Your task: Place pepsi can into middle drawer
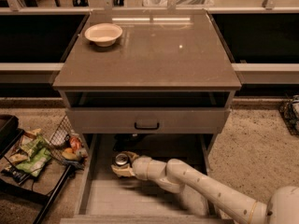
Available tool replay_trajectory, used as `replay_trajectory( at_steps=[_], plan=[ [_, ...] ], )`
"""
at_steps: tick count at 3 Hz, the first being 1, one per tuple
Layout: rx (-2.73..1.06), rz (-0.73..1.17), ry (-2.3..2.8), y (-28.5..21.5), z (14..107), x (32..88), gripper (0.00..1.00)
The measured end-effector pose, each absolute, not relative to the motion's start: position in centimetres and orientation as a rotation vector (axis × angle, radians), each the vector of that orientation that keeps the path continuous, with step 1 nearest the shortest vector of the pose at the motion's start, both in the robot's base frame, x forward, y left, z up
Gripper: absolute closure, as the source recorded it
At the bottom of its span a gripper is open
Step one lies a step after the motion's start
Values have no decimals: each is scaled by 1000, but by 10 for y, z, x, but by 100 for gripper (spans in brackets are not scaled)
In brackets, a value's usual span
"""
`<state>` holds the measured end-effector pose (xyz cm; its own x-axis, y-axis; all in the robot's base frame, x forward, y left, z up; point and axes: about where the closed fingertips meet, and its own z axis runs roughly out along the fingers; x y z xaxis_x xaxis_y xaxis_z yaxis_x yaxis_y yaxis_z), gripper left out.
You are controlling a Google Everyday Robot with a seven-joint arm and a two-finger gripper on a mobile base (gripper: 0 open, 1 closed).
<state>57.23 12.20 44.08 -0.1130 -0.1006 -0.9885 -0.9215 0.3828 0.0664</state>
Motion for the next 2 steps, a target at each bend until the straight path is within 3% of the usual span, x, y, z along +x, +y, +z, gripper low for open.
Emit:
replay_trajectory(
  at_steps=[2],
  plan=[
    [-991,928,1509,108,435,580,59]
  ],
)
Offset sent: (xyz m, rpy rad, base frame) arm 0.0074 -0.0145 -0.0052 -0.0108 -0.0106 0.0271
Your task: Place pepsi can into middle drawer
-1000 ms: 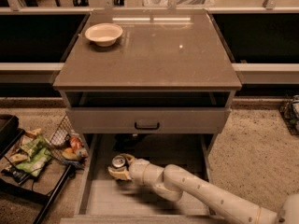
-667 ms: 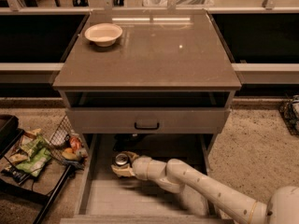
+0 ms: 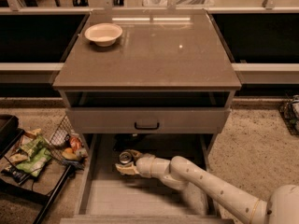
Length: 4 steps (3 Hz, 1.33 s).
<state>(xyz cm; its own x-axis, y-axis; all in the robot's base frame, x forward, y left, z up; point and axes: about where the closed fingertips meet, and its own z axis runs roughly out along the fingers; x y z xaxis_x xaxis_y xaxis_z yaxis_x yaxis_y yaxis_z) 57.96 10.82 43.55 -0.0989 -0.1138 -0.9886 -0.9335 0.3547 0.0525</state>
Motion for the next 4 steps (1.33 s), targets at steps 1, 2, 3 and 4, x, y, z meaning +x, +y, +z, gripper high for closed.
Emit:
replay_trajectory(
  at_steps=[1,2,3,4],
  plan=[
    [-992,931,1507,110,436,579,35],
    [-994,934,1505,112,436,578,12],
    [-995,937,1504,114,436,578,0],
    [-1004,937,1509,113,438,576,0]
  ],
)
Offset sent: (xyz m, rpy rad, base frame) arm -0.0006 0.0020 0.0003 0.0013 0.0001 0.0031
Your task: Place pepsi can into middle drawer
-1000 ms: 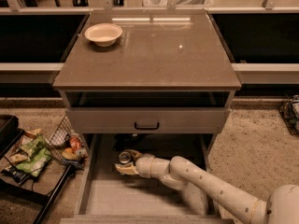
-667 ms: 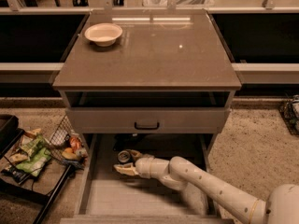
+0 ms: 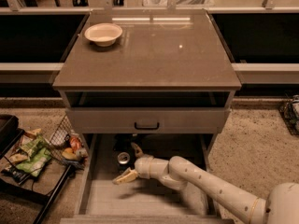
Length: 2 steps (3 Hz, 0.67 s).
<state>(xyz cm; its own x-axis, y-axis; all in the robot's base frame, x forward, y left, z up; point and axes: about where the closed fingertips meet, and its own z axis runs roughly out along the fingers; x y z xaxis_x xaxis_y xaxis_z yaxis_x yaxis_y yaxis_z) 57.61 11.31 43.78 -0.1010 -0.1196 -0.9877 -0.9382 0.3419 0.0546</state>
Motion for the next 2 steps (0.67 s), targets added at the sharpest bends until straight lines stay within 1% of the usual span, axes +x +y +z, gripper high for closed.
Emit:
replay_trajectory(
  at_steps=[1,2],
  plan=[
    [-1089,939,1562,106,450,560,0],
    [-1152,940,1688,83,467,523,0]
  ],
)
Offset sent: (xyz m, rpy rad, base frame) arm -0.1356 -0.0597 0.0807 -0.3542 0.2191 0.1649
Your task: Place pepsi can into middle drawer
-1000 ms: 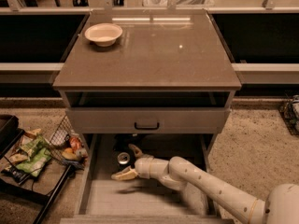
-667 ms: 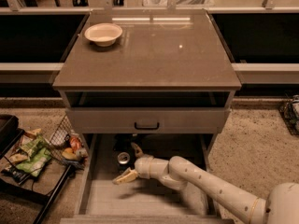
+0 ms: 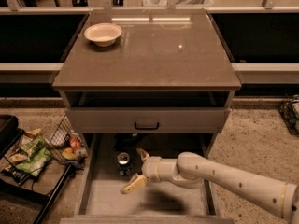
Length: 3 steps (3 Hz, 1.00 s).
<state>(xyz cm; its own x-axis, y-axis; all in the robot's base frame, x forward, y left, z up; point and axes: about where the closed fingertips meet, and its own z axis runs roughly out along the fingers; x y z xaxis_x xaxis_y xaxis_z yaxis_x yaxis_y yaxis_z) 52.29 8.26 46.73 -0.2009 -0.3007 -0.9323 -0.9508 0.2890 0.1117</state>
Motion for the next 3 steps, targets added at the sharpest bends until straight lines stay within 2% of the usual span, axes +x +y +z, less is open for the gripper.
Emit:
replay_trajectory(
  at_steps=[2,3],
  plan=[
    [-1215,976,1909,40,536,414,0],
    [-1238,894,1946,12,589,400,0]
  ],
)
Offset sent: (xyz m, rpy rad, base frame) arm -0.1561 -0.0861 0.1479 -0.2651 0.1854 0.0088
